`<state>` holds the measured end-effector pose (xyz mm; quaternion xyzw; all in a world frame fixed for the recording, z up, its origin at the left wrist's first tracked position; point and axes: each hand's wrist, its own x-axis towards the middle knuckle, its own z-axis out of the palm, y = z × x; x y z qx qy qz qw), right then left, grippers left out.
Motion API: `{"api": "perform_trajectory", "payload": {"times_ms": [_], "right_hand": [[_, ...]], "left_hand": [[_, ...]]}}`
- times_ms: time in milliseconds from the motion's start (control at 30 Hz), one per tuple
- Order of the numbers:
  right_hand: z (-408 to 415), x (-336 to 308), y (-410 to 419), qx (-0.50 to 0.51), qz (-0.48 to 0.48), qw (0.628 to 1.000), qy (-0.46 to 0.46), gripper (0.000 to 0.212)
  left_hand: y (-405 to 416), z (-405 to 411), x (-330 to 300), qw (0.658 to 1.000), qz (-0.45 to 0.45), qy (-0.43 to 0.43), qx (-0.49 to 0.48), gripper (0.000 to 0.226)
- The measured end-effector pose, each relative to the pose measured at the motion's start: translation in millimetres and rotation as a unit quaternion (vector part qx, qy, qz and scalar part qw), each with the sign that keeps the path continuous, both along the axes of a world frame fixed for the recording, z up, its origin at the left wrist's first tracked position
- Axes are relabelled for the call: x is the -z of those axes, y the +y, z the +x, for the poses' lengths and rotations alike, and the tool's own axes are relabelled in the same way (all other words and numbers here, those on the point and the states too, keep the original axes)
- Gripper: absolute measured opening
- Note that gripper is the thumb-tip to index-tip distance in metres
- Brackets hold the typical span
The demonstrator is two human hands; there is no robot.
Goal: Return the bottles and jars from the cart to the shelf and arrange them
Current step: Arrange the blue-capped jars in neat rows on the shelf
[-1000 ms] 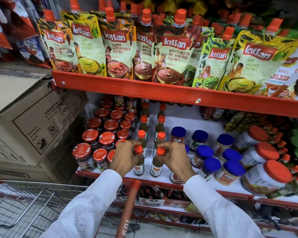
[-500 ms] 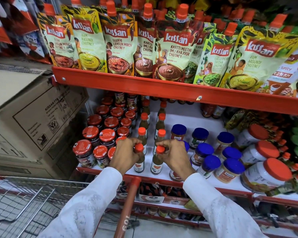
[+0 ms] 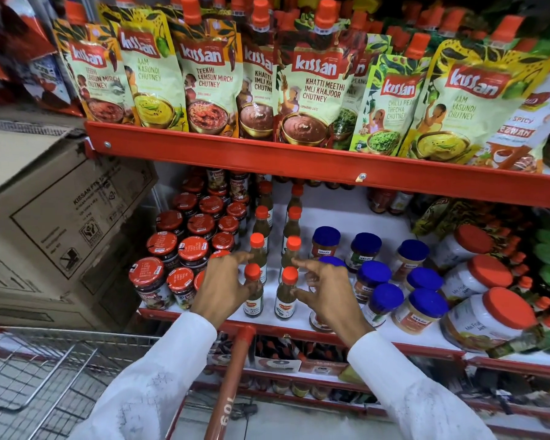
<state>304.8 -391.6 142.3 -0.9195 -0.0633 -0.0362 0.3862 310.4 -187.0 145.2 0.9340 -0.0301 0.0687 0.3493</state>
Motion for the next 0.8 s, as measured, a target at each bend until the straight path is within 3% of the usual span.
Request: {"api": "perform_trajectory", "payload": {"times_ms": [167, 267, 367, 467, 667, 800], "right_hand": [[-23.8, -5.8, -41.3, 0.057, -0.001, 0.998, 0.008, 0.051], [-39.6, -6.8, -80.0, 0.113, 0.016, 0.993, 0.008, 0.044], [-44.8, -1.8, -122.7, 0.167, 0.054, 0.984, 0.012, 0.039], [-39.1, 5.8, -155.4, 0.192, 0.026, 0.981, 0.017, 0.039], [-17.7, 31.3, -186.9, 0.134, -0.005, 0.987, 0.086, 0.015], [-11.9, 33.6, -188.3, 0.094, -0.01, 0.99, 0.102, 0.037]], "left_hand": [[-27.2, -16.5, -19.8, 0.993, 0.021, -0.117, -0.007, 0.041], [-63.8, -27.4, -30.7, 0.99, -0.041, -0.131, -0.006, 0.031], [-105.3, -32.8, -21.8, 0.991, -0.106, -0.078, 0.024, 0.024], [-152.8, -33.2, -1.4, 0.991, -0.126, -0.019, 0.039, 0.017], [-223.2, -28.0, 35.6, 0.988, -0.108, 0.11, 0.028, 0.014], [-247.5, -25.3, 50.6, 0.977, -0.105, 0.187, -0.006, 0.032]]}}
